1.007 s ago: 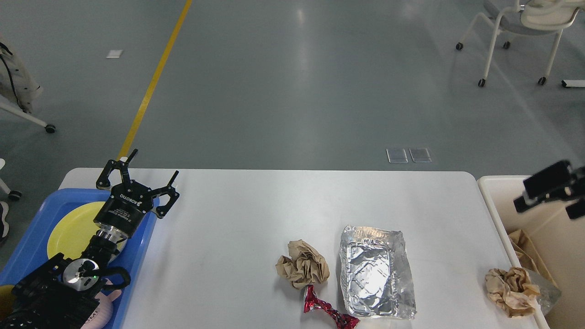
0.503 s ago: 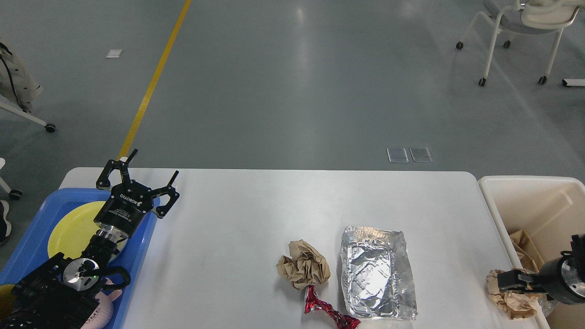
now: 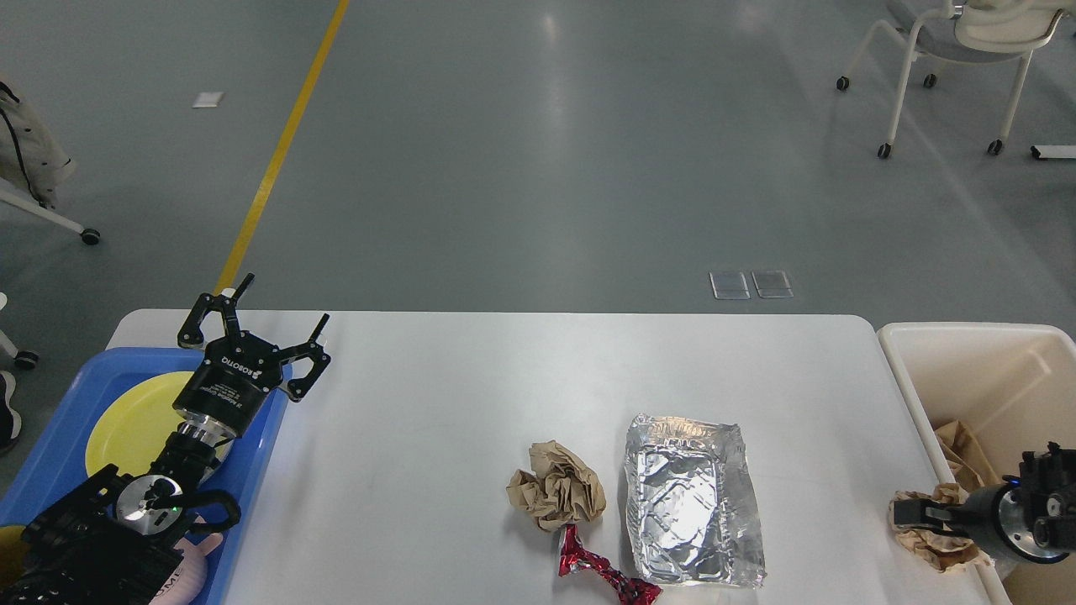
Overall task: Tidy desktop
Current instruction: 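Grasp the brown paper and drop it into the white bin, then move the right gripper over to the flat foil packet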
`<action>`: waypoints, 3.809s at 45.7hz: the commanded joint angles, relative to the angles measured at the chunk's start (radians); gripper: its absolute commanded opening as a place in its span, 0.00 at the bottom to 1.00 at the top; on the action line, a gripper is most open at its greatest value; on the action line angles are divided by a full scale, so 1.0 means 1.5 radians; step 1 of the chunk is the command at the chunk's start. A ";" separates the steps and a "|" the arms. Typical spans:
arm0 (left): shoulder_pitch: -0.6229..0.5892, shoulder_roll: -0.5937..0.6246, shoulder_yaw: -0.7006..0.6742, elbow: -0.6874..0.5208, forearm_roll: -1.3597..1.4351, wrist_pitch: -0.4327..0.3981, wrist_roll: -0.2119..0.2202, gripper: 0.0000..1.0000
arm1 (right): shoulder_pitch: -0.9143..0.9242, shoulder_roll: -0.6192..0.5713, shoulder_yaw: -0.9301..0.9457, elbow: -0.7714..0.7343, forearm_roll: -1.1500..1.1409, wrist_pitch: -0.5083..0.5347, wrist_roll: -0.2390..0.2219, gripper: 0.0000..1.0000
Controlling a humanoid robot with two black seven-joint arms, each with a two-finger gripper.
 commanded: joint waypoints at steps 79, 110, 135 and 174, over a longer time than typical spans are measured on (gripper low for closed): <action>0.001 0.000 -0.001 0.000 0.000 0.000 0.000 0.99 | 0.714 -0.282 0.001 -0.053 -0.225 0.627 0.051 0.00; 0.000 0.000 0.000 0.001 0.000 0.000 0.000 0.99 | -0.210 -0.010 0.057 -0.552 0.103 0.132 0.098 0.00; 0.000 0.000 -0.001 0.000 0.000 0.000 0.000 0.99 | -0.169 0.005 0.092 -0.465 0.104 0.111 0.092 1.00; 0.000 0.000 -0.001 0.000 0.000 0.000 0.000 0.99 | 1.066 -0.016 -0.141 0.270 0.067 0.631 0.093 1.00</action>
